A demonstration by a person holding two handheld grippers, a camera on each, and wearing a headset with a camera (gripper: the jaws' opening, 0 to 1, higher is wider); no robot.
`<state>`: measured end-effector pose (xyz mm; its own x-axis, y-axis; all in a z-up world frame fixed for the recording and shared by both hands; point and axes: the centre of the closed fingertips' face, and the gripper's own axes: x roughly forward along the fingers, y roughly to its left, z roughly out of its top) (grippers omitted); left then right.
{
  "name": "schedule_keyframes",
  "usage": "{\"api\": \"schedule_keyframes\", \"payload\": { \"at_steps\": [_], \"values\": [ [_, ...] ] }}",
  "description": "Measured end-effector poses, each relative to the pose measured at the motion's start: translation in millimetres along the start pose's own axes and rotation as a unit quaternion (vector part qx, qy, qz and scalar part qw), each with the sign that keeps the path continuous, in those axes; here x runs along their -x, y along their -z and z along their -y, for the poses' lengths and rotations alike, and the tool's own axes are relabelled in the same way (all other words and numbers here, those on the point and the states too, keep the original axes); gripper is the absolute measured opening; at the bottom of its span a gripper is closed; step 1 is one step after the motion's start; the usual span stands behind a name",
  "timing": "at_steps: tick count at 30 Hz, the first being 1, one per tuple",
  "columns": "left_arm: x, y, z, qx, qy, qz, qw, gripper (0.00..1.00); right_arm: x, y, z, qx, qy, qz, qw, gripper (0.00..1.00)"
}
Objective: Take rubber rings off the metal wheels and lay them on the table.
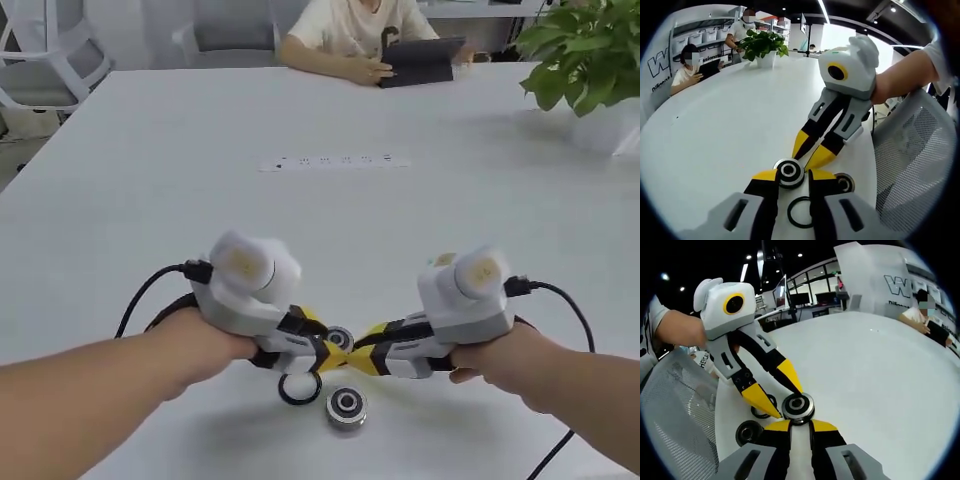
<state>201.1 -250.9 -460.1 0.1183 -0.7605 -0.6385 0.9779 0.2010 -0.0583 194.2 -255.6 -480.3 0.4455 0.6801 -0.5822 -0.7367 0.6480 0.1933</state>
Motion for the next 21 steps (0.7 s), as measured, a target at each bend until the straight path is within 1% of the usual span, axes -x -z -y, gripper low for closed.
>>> {"api": "schedule_keyframes", "payload": {
  "at_steps": [6,13,21],
  "values": [
    [-2.9,-0.7,0.4,-0.015,-0.010,0.000,0.9998,0.15,0.4,0.5,0.6,0.000,0.001,-0.001,1.0000,0.10],
    [-2.5,-1.1,-1.3,-0.004,-0.016,0.006,0.9998,0.13,1.0,1.3,0.1,-0.001,0.003,-0.001,1.0000,0.09],
    [-3.0,-0.8,-5.1,-0.009,-0.028,0.004,0.9996,0.08,0.9,1.4,0.6,-0.001,0.004,-0.002,1.0000,0.09]
  ]
}}
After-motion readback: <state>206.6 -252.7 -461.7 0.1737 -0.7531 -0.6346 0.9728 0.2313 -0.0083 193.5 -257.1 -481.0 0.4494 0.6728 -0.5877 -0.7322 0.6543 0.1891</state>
